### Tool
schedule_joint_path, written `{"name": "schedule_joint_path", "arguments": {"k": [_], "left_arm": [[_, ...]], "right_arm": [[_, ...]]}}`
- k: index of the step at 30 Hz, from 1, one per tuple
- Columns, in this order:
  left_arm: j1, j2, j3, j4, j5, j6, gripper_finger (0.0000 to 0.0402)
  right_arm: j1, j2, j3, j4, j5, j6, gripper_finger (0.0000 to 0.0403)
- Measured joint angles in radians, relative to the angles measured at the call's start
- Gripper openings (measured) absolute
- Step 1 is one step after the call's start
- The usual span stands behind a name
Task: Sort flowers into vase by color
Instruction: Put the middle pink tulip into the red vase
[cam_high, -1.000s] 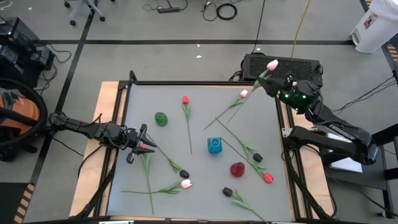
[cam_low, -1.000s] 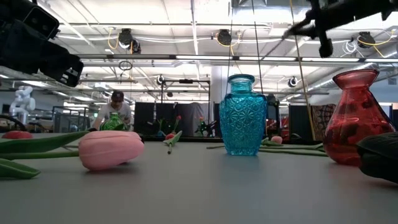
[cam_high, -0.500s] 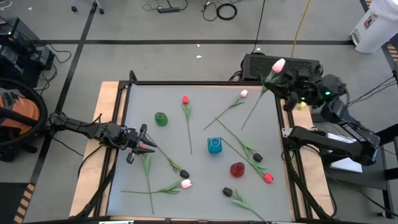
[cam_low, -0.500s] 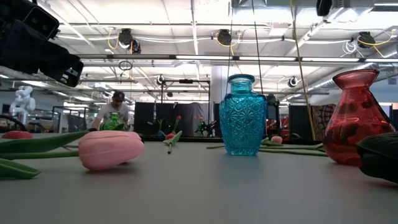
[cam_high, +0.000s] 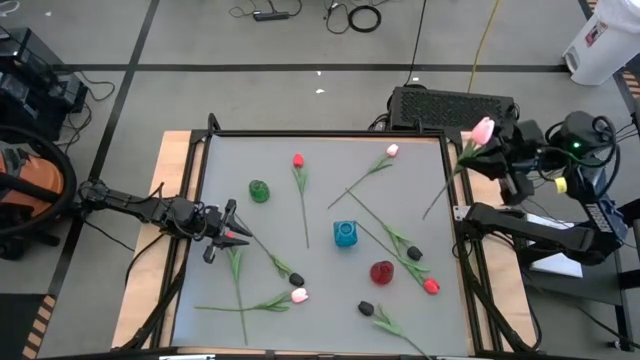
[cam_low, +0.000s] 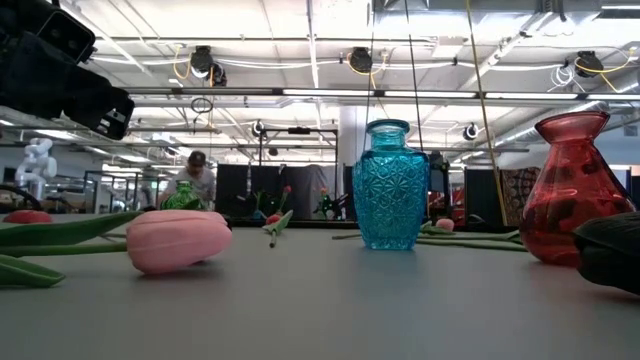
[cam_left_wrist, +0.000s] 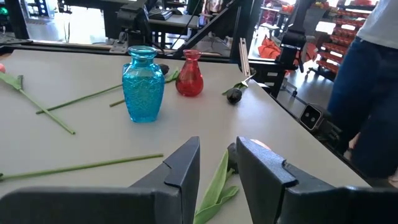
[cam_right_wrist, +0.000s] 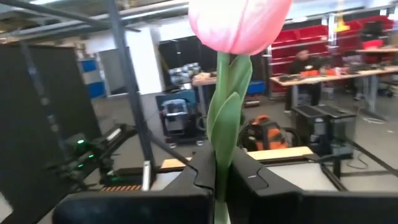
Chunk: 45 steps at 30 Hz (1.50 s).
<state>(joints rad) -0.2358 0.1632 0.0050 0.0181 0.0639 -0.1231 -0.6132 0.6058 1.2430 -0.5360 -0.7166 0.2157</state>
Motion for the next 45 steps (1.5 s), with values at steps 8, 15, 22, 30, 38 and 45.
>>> {"name": "schedule_joint_path", "arguments": {"k": [8, 15, 22, 30, 38, 45], "left_arm": [[0.0, 0.0, 0.0, 0.0, 0.0, 0.0, 0.0112], [0.0, 0.0, 0.0, 0.0, 0.0, 0.0, 0.0112], [0.0, 0.0, 0.0, 0.0, 0.0, 0.0, 0.0112], [0.0, 0.0, 0.0, 0.0, 0.0, 0.0, 0.0112], [0.0, 0.0, 0.0, 0.0, 0.0, 0.0, 0.0112], [0.0, 0.0, 0.0, 0.0, 0.0, 0.0, 0.0112]], "right_arm": [[0.0, 0.0, 0.001, -0.093, -0.015, -0.065, 0.0008], [0.0, 0.004, -0.019, -0.167, 0.034, -0.14, 0.0008], [0.004, 0.005, -0.136, -0.111, 0.008, -0.125, 0.0003], [0.069, 0.006, -0.207, -0.033, 0.005, -0.126, 0.0003], [0.173, 0.004, -0.208, -0.024, 0.012, -0.119, 0.0003], [0.333, -0.016, -0.208, -0.01, 0.008, -0.097, 0.0002]]}}
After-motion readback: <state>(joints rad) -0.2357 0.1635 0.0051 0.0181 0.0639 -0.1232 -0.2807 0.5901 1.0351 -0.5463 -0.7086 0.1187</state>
